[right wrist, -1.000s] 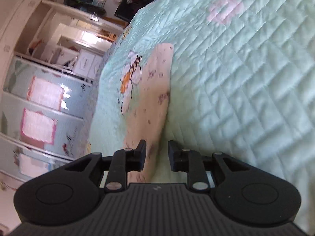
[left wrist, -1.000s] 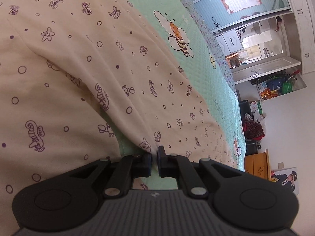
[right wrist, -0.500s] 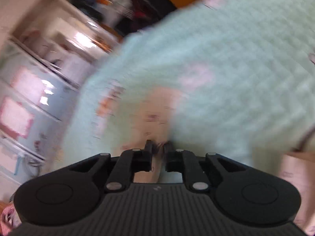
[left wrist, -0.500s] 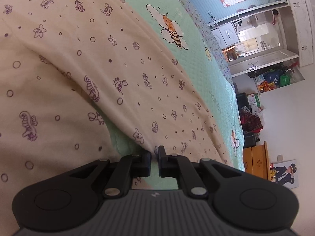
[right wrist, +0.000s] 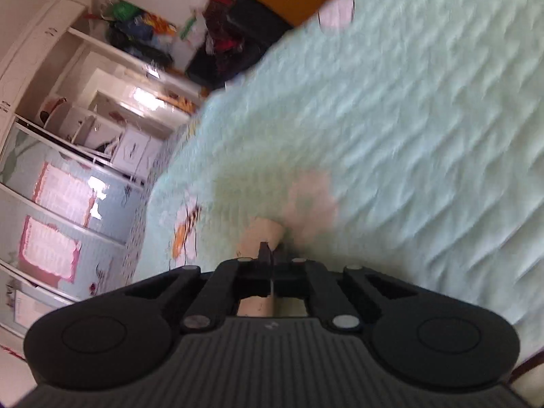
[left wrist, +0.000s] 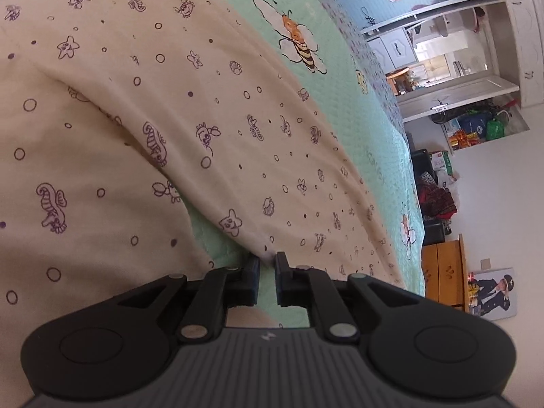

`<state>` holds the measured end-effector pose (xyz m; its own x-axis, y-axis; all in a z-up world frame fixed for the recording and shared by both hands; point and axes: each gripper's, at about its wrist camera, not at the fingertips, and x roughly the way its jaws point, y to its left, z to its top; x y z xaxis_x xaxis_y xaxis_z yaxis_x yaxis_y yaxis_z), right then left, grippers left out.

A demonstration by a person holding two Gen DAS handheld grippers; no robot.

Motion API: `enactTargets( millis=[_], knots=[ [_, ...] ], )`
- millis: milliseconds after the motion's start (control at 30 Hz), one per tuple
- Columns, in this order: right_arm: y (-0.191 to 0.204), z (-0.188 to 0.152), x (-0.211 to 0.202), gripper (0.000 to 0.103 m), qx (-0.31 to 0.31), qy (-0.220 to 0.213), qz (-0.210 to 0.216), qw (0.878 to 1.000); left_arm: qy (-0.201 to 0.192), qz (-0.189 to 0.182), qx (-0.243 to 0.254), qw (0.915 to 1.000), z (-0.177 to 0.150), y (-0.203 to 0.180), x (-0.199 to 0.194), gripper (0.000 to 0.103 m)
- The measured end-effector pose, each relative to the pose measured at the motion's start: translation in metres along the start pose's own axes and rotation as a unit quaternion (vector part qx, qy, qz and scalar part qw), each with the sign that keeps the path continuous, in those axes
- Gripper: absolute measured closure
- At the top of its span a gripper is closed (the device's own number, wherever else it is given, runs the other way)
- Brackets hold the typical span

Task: Fold clothes

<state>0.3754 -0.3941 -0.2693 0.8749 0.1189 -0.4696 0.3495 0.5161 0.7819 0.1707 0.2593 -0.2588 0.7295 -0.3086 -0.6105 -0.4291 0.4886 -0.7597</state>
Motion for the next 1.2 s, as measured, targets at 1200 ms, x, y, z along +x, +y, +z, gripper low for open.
enactTargets(
  millis=[1200],
  knots=[
    [0.023, -0.069, -0.107, 0.093, -0.488, 0.053, 0.006, 0.871, 0.033, -0.036, 0.089, 0.9949, -0.017, -0.052, 0.005, 0.096]
  ],
)
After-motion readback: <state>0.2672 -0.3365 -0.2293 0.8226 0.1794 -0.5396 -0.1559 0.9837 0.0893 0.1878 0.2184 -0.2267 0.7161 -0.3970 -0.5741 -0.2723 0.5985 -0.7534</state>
